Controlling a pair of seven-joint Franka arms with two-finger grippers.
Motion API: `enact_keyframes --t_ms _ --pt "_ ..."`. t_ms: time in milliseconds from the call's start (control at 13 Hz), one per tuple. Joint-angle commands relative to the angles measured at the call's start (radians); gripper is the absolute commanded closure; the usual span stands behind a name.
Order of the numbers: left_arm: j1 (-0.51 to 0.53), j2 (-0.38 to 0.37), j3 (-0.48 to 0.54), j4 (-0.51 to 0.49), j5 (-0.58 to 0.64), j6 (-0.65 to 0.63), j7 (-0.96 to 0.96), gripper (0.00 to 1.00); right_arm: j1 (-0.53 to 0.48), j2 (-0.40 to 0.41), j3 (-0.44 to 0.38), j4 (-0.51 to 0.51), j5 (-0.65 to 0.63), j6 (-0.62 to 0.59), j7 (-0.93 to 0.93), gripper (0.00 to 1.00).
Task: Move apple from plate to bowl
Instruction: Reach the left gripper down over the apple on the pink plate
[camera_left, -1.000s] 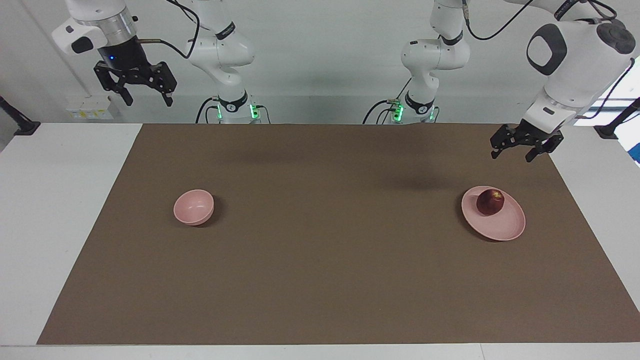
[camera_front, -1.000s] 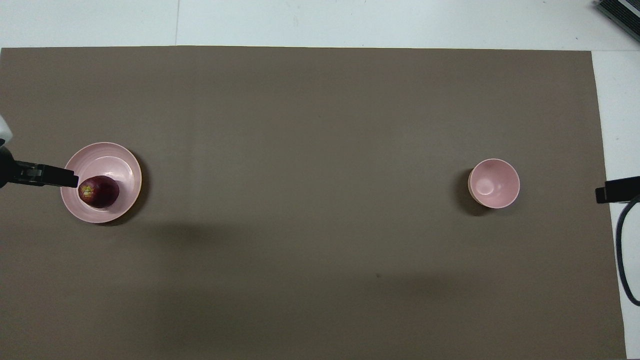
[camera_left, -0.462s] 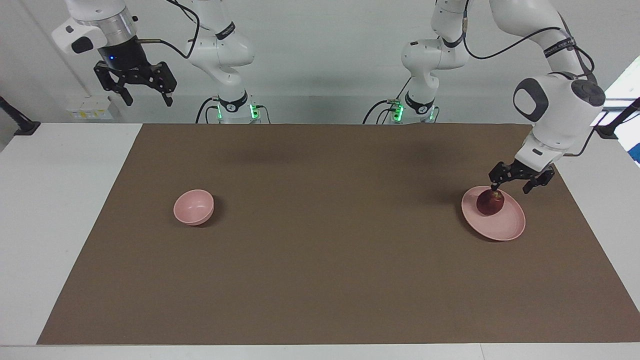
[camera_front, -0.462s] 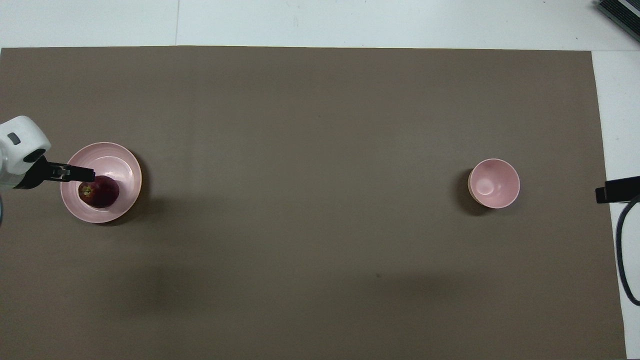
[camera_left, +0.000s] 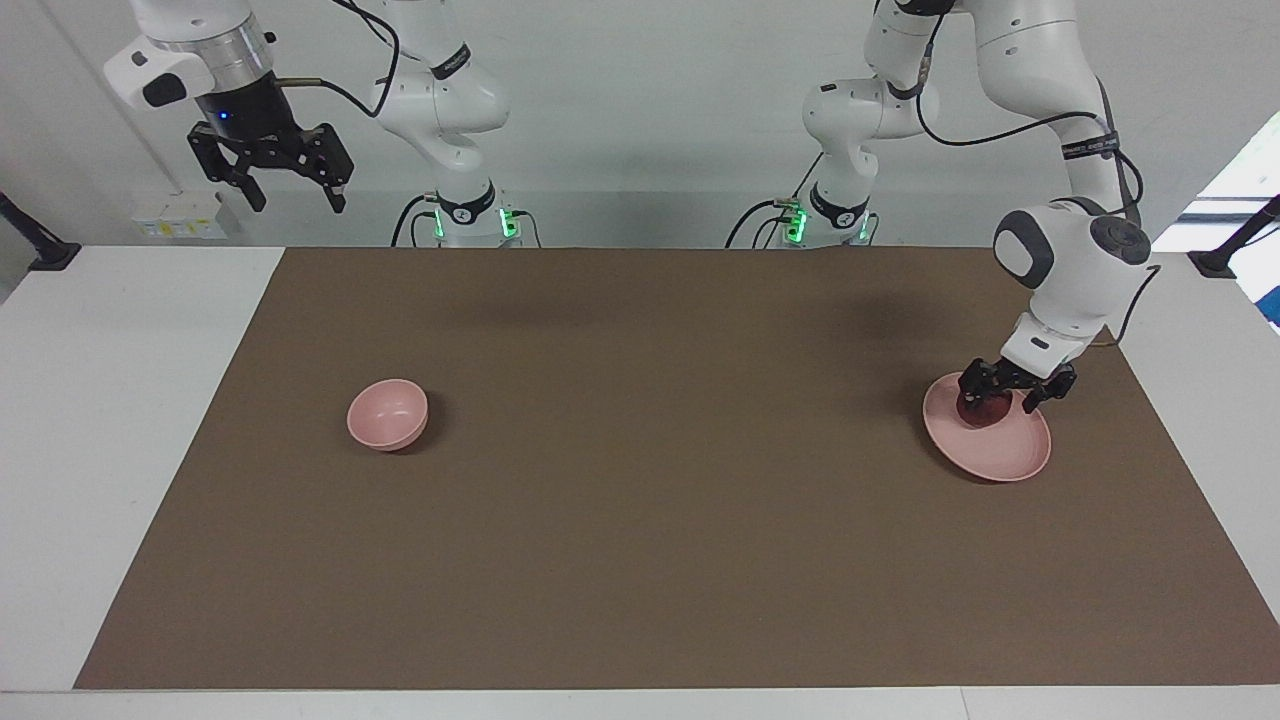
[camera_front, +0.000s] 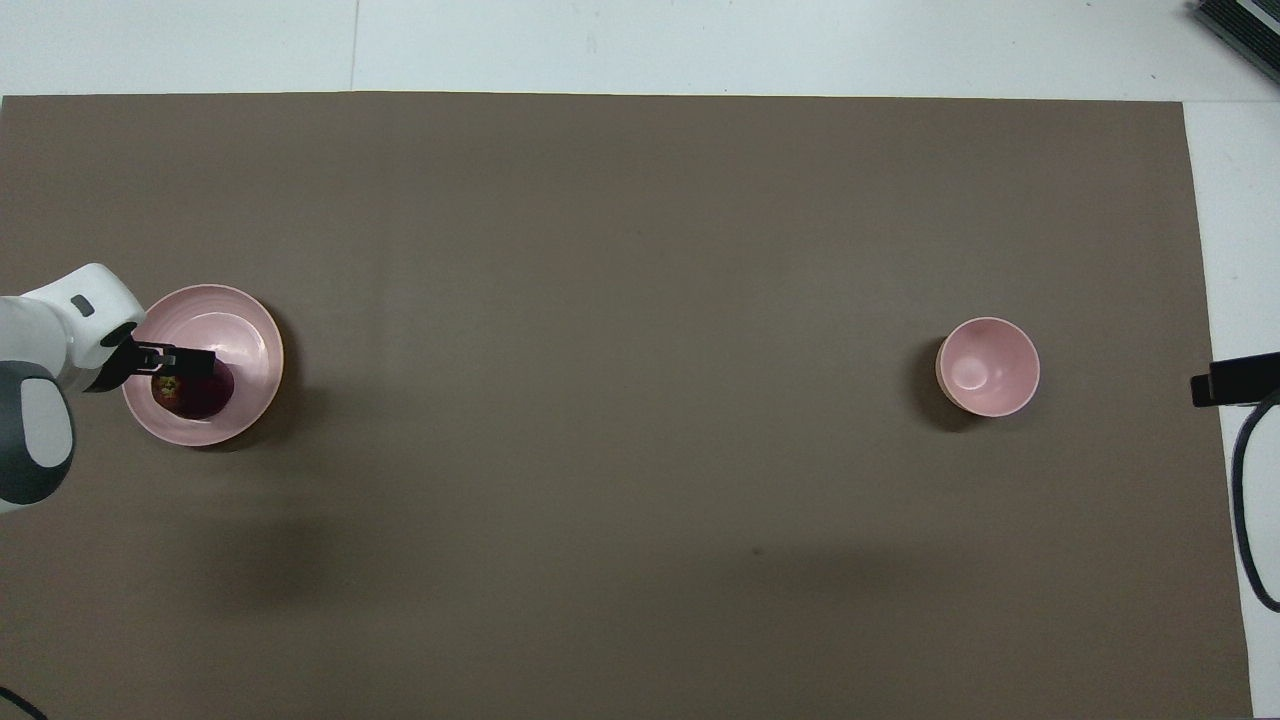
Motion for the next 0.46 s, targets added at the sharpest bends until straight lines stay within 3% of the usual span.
enact_keyframes --t_ms 0,385 --pt "0.005 -0.042 -0.005 -0.048 -0.014 0.016 0.014 0.00 -0.010 -0.003 -0.002 -0.003 0.011 0.002 -0.018 0.00" --pt "-0.001 -0.068 -0.005 -0.033 -0.014 -0.037 0.011 0.00 -0.010 -0.003 -0.002 -0.003 0.011 0.003 -0.018 0.00"
